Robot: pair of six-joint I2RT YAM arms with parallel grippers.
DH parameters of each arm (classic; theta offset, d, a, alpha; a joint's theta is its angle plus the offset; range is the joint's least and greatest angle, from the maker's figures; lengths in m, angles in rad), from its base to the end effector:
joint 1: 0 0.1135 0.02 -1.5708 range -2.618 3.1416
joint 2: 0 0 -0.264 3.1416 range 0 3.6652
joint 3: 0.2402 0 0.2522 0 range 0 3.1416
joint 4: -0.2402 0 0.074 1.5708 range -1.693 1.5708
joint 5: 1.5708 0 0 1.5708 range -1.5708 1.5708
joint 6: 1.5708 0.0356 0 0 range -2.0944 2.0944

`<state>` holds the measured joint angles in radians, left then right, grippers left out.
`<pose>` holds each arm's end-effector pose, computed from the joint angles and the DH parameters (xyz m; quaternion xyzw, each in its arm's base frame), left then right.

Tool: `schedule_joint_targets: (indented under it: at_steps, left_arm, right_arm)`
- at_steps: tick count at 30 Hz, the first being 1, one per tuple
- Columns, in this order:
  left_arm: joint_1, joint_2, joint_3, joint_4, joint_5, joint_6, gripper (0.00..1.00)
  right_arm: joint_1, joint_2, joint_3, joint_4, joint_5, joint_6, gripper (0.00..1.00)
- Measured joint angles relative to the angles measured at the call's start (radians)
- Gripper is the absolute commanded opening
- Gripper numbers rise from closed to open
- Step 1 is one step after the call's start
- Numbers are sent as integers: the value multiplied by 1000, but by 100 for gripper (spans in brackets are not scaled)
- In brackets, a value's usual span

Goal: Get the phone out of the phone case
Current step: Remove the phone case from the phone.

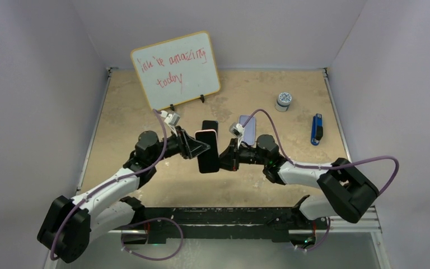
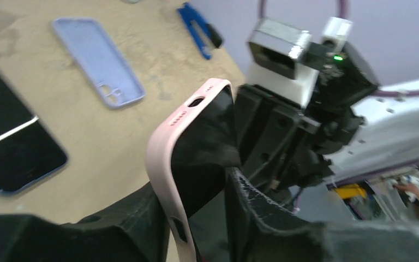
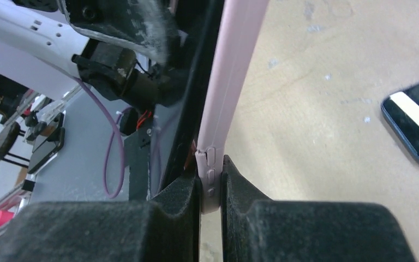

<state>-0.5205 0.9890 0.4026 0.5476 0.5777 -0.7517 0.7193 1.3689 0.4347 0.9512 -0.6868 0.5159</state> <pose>0.1776 -0.1242 0.2445 0.1165 0.7090 -0.5599 0.4126 0.1826 0.1899 0.2126 -0.3059 0.6324 0.5813 0.4107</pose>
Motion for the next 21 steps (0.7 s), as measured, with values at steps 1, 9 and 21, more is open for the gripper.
schedule_joint_targets:
  at_steps: [1, 9, 21]
  left_arm:
    - [0, 12, 2, -23, -19, 12, 48]
    - [0, 128, 23, -194, -200, 92, 70]
    - [-21, 104, 99, -487, -491, 201, 74]
  right_arm:
    - [-6, 8, -7, 7, 3, 12, 0]
    - [-33, 70, -21, -26, 37, 77, 0]
    - [-40, 192, -4, -23, 90, 154, 0]
